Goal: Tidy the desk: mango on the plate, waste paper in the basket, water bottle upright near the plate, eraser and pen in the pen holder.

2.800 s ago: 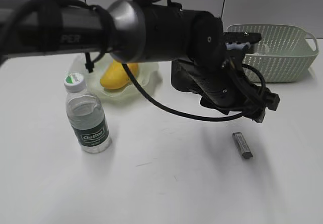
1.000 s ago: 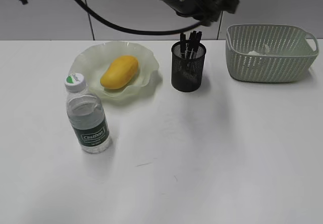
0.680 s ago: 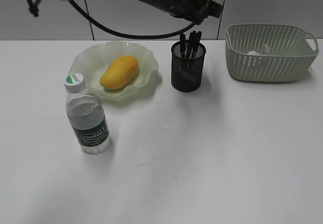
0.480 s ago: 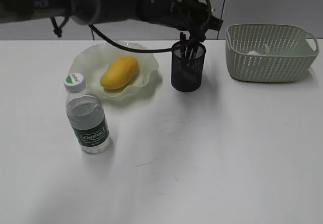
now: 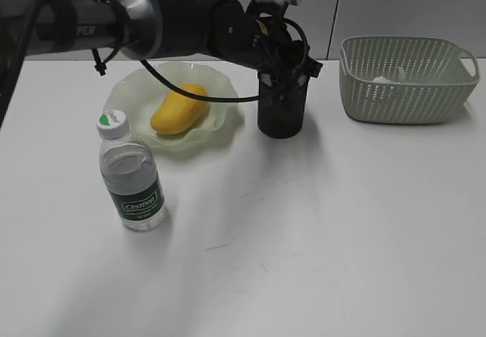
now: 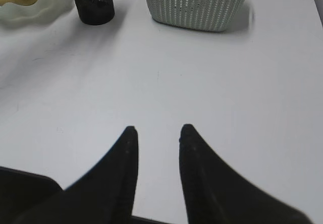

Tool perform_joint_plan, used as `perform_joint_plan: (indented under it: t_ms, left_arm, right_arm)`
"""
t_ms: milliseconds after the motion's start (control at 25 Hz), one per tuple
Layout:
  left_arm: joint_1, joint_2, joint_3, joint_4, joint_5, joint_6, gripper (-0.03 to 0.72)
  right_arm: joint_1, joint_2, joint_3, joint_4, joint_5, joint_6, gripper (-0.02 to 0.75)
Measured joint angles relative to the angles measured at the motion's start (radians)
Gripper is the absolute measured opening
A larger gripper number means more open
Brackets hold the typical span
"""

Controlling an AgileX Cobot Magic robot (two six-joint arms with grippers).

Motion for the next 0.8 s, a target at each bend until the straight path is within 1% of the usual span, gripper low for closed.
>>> perform_joint_plan:
  t_ms: [80,240,320,520,600,680,800]
  left_arm:
    - [0.0,-0.001,0.0,0.006,0.044,0.0,0.401]
    - [0.0,-0.037,0.001,0.032,0.172,0.0,0.43]
    - [0.0,-0.086,0.003,0.055,0.22,0.0,0.42]
    - [0.003,-0.285,0.003,0.115,0.346,-0.004,0.333]
    - [0.005,-0.37,0.003,0.174,0.433,-0.041,0.318]
    - [0.006,-0.461,0.007,0.271,0.536,-0.111,0.313]
    - [0.008,-0.6,0.048,0.406,0.662,-0.224,0.309]
  right_arm:
    - [0.0,0.0,0.0,0.0,0.0,0.0,0.237]
    - [0.0,0.0,0.0,0.0,0.0,0.0,0.237]
    - [0.0,0.0,0.0,0.0,0.0,0.0,0.237]
    - [0.0,0.0,0.0,0.0,0.0,0.0,0.237]
    - [0.0,0.0,0.0,0.0,0.0,0.0,0.236]
    - [0.0,0.0,0.0,0.0,0.0,0.0,0.237]
    - [0.0,0.0,0.0,0.0,0.0,0.0,0.237]
